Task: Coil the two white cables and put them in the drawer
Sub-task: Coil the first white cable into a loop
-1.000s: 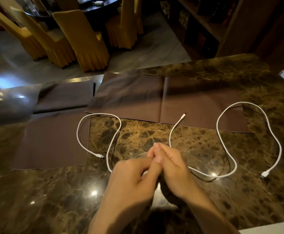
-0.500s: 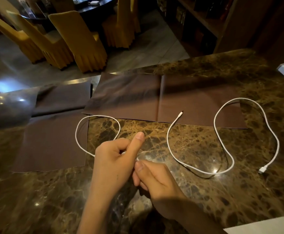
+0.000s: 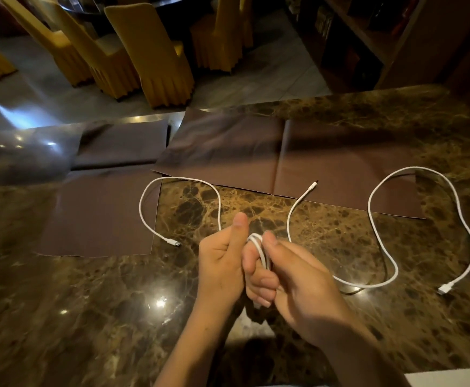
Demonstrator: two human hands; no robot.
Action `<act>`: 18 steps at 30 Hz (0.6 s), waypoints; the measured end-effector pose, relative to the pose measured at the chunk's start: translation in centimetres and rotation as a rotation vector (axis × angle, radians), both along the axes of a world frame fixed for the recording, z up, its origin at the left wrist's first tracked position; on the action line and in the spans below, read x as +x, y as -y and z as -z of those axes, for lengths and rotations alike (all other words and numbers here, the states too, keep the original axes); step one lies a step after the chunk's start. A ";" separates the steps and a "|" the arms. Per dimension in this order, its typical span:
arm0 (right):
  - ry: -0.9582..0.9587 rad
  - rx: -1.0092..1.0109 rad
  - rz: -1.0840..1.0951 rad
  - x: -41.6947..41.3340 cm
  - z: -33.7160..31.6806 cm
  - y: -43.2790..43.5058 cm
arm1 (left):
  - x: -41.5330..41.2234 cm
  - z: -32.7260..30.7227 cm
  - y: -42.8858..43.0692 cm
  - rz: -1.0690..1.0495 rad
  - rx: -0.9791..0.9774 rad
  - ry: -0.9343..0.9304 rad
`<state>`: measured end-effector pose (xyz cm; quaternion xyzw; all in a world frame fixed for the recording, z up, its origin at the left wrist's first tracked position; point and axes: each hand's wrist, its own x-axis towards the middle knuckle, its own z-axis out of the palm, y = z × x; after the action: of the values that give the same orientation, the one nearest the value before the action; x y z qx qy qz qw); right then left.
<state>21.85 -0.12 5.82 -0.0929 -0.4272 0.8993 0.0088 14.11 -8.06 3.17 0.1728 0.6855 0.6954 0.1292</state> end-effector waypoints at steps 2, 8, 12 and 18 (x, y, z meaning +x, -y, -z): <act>0.007 -0.085 -0.045 0.1 -0.6 -0.1 | -0.3 0.2 0.0 0.044 -0.042 0.074; 0.074 -0.136 -0.147 0.4 -1.1 0.8 | -0.9 -0.1 -0.1 0.135 -0.042 0.214; 0.088 0.020 -0.205 0.8 -0.5 1.0 | -1.3 -1.1 0.3 0.070 -0.004 0.148; 0.138 0.237 -0.182 0.9 1.1 2.1 | -2.0 -2.9 1.7 0.060 -0.029 -0.007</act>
<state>22.76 -2.26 4.74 -0.1135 -0.5367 0.8311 -0.0912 12.07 -9.80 6.12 0.1937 0.6905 0.6806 0.1499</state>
